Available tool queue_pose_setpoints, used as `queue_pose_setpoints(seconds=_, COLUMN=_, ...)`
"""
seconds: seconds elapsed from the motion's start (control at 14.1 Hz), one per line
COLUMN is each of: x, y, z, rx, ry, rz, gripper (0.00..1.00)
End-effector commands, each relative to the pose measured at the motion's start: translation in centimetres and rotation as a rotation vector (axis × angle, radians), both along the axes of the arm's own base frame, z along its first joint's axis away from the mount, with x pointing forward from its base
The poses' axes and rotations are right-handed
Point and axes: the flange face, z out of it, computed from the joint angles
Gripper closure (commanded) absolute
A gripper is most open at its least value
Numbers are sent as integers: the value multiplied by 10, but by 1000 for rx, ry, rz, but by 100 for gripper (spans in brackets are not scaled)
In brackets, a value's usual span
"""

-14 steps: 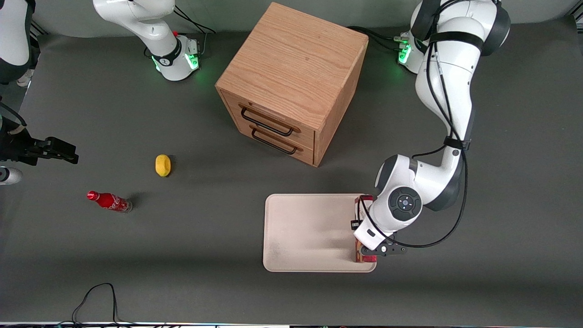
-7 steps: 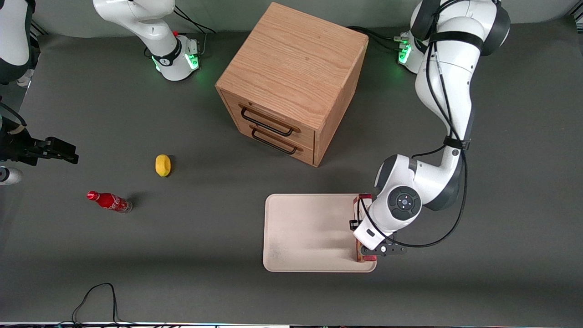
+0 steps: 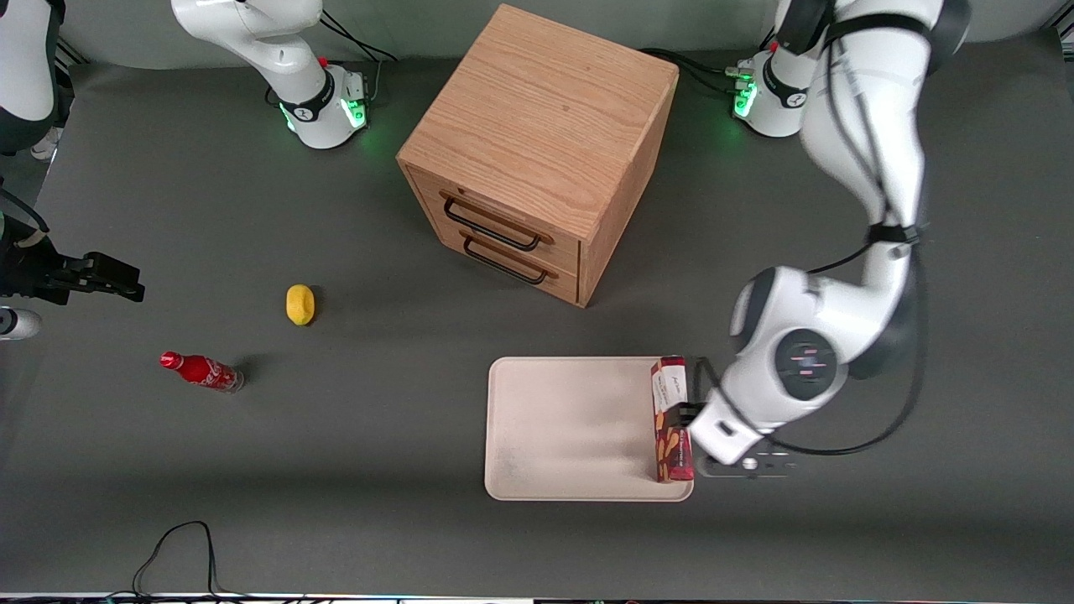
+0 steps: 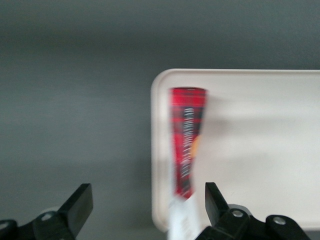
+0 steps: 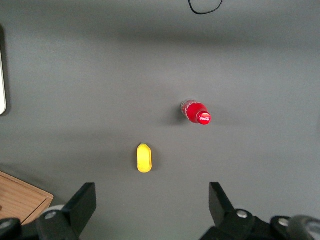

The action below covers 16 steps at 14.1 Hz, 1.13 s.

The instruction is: Place red cookie box on tray

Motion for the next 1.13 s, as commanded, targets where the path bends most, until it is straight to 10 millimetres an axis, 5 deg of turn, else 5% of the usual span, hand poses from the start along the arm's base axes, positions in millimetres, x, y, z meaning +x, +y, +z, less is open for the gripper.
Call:
queue_pose_setpoints(seconds=0.0, x=-18, y=82, z=66, rx=-22, ry=18, rz=57, gripper=0)
queue_pose_setpoints(seconds=0.21, x=-48, y=154, z=104, rx=-17, ry=39, rz=91, gripper=0)
queue_pose_setpoints(seconds=0.57, x=-108, y=233, z=153, rx=-6, ry=72, rz=147, gripper=0)
queue_pose_setpoints(seconds=0.78, x=-149, y=251, z=176, rx=-7, ry=57, rz=122, gripper=0)
queue_pose_setpoints(seconds=1.06, x=-175, y=253, z=208, rx=53, ry=53, rz=42, gripper=0)
